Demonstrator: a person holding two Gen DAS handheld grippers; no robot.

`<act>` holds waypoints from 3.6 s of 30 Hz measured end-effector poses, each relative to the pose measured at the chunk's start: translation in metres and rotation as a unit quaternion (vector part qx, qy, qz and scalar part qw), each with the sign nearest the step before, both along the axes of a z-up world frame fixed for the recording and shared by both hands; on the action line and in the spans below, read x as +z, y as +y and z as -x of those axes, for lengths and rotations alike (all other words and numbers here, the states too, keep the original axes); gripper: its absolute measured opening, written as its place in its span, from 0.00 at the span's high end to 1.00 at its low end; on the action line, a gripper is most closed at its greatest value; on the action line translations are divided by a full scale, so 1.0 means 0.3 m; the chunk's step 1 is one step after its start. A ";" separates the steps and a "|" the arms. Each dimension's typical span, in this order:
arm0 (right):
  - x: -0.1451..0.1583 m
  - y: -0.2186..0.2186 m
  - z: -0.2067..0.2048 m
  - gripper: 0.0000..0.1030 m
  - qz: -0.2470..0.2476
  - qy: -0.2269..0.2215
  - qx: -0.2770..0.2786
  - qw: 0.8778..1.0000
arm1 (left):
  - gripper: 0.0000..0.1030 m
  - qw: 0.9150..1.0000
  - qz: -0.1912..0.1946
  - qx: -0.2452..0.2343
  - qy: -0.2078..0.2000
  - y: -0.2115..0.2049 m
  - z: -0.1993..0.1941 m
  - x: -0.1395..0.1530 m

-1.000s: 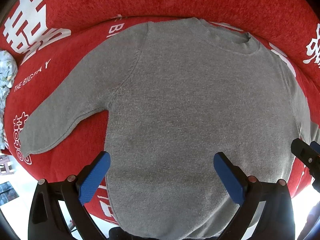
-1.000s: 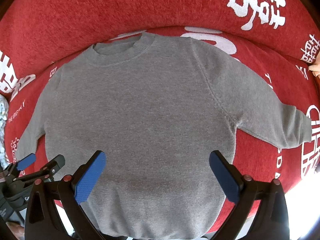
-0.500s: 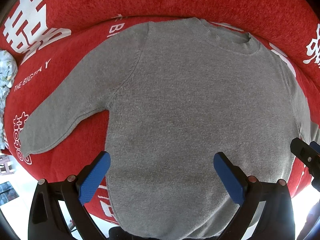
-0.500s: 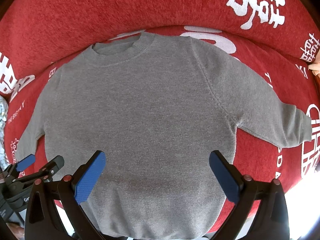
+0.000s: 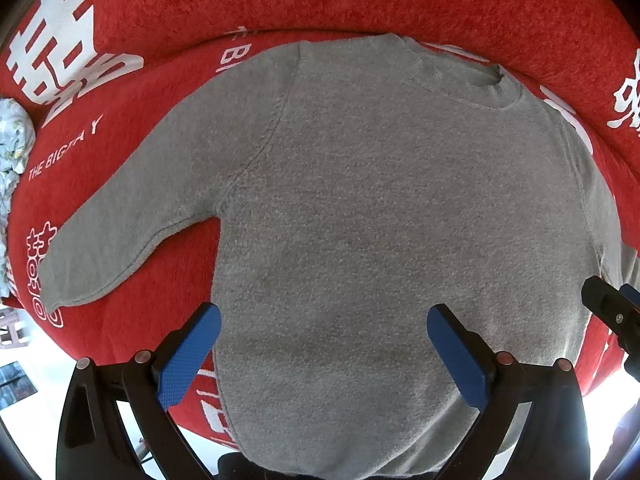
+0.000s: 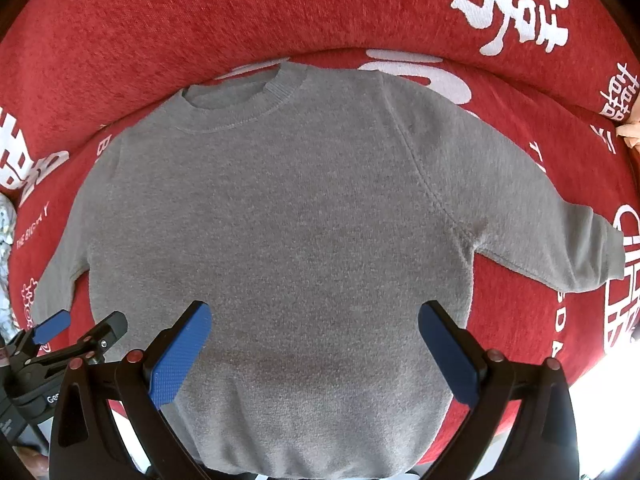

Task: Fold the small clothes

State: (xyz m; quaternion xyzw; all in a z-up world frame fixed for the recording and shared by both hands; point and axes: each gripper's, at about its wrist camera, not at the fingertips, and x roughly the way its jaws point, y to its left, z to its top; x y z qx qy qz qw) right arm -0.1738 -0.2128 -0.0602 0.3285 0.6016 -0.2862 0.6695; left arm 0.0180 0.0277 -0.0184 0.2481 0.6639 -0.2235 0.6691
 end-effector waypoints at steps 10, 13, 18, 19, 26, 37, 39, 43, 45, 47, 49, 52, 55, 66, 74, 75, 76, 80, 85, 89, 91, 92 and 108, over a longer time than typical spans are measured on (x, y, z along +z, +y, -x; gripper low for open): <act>-0.001 -0.001 -0.003 0.00 -0.009 0.000 0.001 1.000 | 0.00 1.000 0.000 0.002 0.000 0.005 -0.001 0.003; -0.001 0.004 -0.005 0.00 -0.010 0.005 0.001 1.000 | 0.00 1.000 0.001 0.003 -0.001 0.012 -0.008 0.005; 0.002 0.011 -0.009 0.00 -0.022 0.004 0.003 1.000 | 0.00 1.000 0.003 0.005 -0.002 0.016 -0.015 0.009; 0.002 0.014 -0.011 0.00 -0.021 0.004 0.003 1.000 | 0.00 1.000 0.003 0.006 -0.002 0.018 -0.017 0.009; 0.009 0.017 -0.012 0.00 -0.034 0.010 0.004 0.999 | 0.00 1.000 0.004 0.008 -0.001 0.018 -0.015 0.009; 0.016 0.029 -0.016 0.00 -0.030 0.007 0.005 1.000 | 0.00 1.000 0.009 0.009 -0.003 0.027 -0.019 0.016; 0.014 0.031 -0.016 0.00 -0.031 0.009 0.004 0.999 | 0.00 1.000 0.010 0.009 -0.002 0.030 -0.019 0.015; 0.017 0.044 -0.022 0.00 -0.030 0.005 0.004 1.000 | 0.00 1.000 0.015 0.009 -0.001 0.036 -0.023 0.016; 0.021 0.053 -0.028 0.00 -0.026 0.003 0.005 1.000 | 0.00 1.000 0.017 0.009 0.000 0.041 -0.024 0.015; 0.026 0.063 -0.035 0.00 -0.021 0.003 0.009 1.000 | 0.00 1.000 0.018 0.011 0.002 0.045 -0.026 0.013; 0.028 0.072 -0.043 0.00 -0.014 0.004 0.011 1.000 | 0.00 1.000 0.021 0.014 0.005 0.050 -0.031 0.011; 0.029 0.086 -0.059 0.00 -0.006 0.008 0.014 1.000 | 0.00 1.000 0.025 0.017 0.006 0.064 -0.041 0.010; 0.030 0.112 -0.085 0.00 -0.006 0.005 0.021 1.000 | 0.00 0.999 0.032 0.022 0.007 0.089 -0.054 0.010; 0.023 0.292 -0.248 0.00 -0.027 -0.031 0.104 0.994 | 0.00 0.990 0.089 0.112 0.005 0.383 -0.210 -0.038; -0.050 0.496 -0.362 0.00 -0.050 -0.031 0.181 0.982 | 0.00 0.948 0.172 0.267 -0.005 0.789 -0.369 -0.141; -0.073 0.508 -0.375 0.00 -0.052 -0.024 0.186 0.981 | 0.00 0.938 0.183 0.296 0.001 0.849 -0.392 -0.175; -0.085 0.523 -0.382 0.00 -0.055 -0.022 0.191 0.980 | 0.00 0.928 0.195 0.317 0.009 0.888 -0.407 -0.200; -0.096 0.587 -0.409 0.00 -0.067 -0.030 0.211 0.975 | 0.00 0.884 0.260 0.386 0.045 0.983 -0.445 -0.282; -0.104 0.619 -0.440 0.00 -0.062 -0.029 0.226 0.972 | 0.00 0.863 0.303 0.402 0.031 0.984 -0.486 -0.292; -0.115 0.625 -0.456 0.00 -0.060 -0.024 0.231 0.971 | 0.06 0.859 0.308 0.409 0.018 0.988 -0.522 -0.284; -0.123 0.637 -0.468 0.00 -0.058 -0.025 0.233 0.970 | 0.28 0.865 0.289 0.410 0.003 0.994 -0.529 -0.264; -0.120 0.641 -0.464 0.00 -0.060 -0.026 0.233 0.970 | 0.56 0.870 0.278 0.408 0.001 0.992 -0.534 -0.266; -0.085 0.531 -0.329 0.00 -0.069 -0.055 0.151 0.985 | 0.94 0.929 0.326 0.154 -0.085 0.673 -0.481 0.088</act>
